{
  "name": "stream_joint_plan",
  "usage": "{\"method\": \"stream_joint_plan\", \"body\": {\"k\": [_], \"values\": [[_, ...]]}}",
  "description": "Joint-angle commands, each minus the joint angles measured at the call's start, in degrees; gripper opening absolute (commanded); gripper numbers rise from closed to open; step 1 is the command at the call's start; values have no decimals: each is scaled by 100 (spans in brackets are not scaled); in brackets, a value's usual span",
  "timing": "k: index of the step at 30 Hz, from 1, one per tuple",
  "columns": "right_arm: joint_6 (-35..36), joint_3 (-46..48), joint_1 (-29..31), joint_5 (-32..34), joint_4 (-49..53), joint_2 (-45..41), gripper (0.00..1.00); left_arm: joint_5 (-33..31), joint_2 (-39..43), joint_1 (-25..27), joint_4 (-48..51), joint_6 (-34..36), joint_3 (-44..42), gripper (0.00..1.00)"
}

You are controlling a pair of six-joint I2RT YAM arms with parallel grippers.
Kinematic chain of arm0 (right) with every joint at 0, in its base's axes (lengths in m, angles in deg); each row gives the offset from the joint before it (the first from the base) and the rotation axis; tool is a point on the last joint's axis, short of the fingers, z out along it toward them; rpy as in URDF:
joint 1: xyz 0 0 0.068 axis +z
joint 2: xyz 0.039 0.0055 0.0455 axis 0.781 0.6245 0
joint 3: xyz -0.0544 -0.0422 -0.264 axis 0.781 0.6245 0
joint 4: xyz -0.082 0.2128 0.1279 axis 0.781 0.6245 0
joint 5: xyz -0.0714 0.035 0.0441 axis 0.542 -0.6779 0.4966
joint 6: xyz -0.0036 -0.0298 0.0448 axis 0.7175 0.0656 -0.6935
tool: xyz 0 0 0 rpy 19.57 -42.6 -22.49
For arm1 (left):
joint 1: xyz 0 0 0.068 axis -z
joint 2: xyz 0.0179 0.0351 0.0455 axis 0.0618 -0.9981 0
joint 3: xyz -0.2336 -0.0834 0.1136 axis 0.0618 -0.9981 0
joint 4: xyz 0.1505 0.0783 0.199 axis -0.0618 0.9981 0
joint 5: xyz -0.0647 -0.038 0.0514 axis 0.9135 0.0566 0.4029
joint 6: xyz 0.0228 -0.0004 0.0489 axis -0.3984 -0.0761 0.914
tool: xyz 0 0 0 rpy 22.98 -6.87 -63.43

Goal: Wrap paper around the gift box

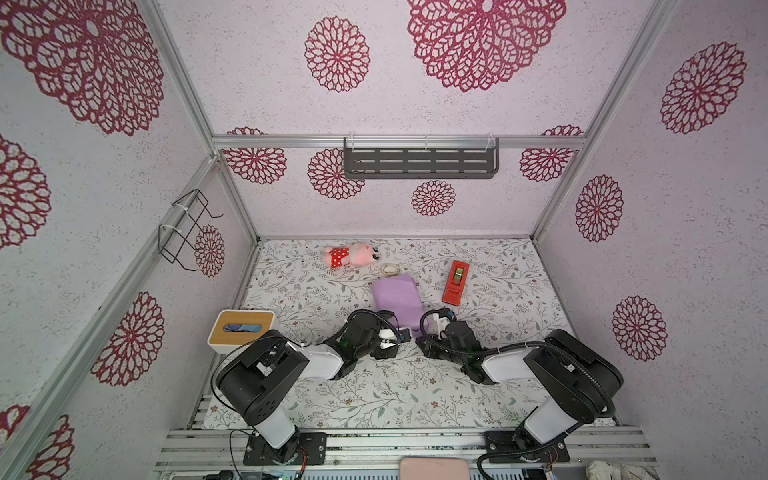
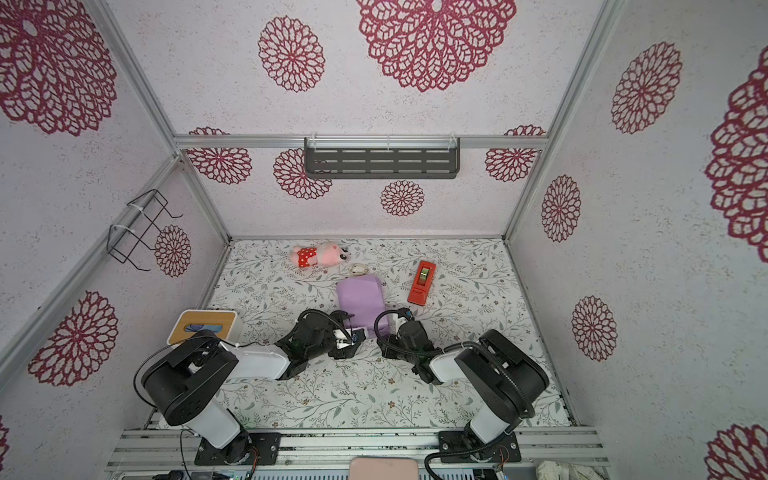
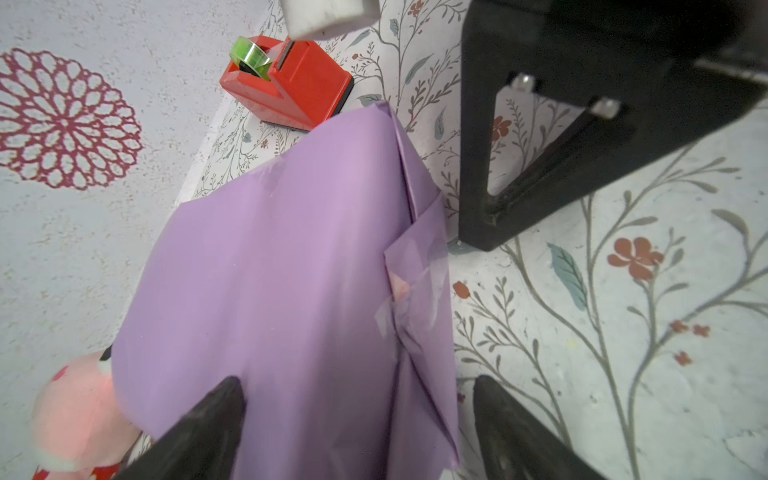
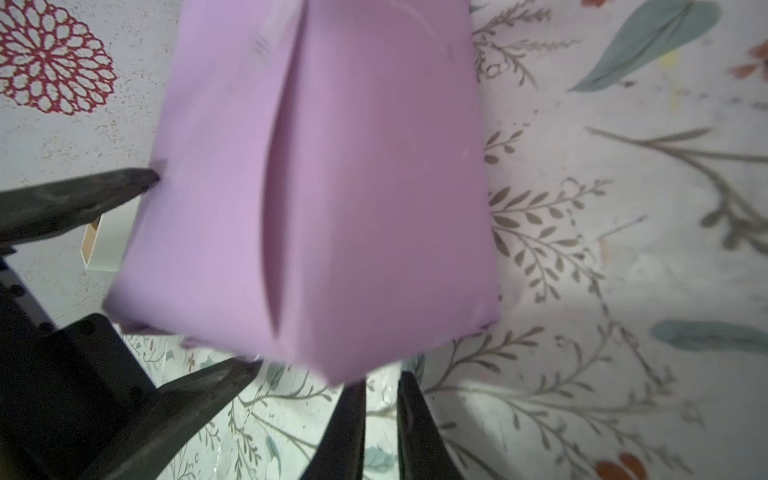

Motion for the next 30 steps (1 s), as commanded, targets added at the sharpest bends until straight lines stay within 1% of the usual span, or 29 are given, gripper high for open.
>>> {"method": "stream_joint_plan", "body": {"k": [1, 4, 7, 13, 26, 30], "values": [[305, 54, -31, -235, 74, -493, 19, 222, 131, -41, 102, -290, 30, 94], [423, 94, -61, -226, 354, -780, 19, 209, 101, -41, 27, -615, 137, 95], [467, 169, -122, -209, 431, -977, 19, 90, 13, -41, -46, -831, 230, 93], [504, 266, -263, -279, 405, -1004, 19, 34, -145, -43, -132, -939, 299, 81], [399, 418, -365, -362, 84, -863, 18, 26, -298, -50, 72, -1190, 538, 70], [404, 427, -365, -360, 102, -878, 19, 128, -275, -70, 165, -1206, 539, 69]]}}
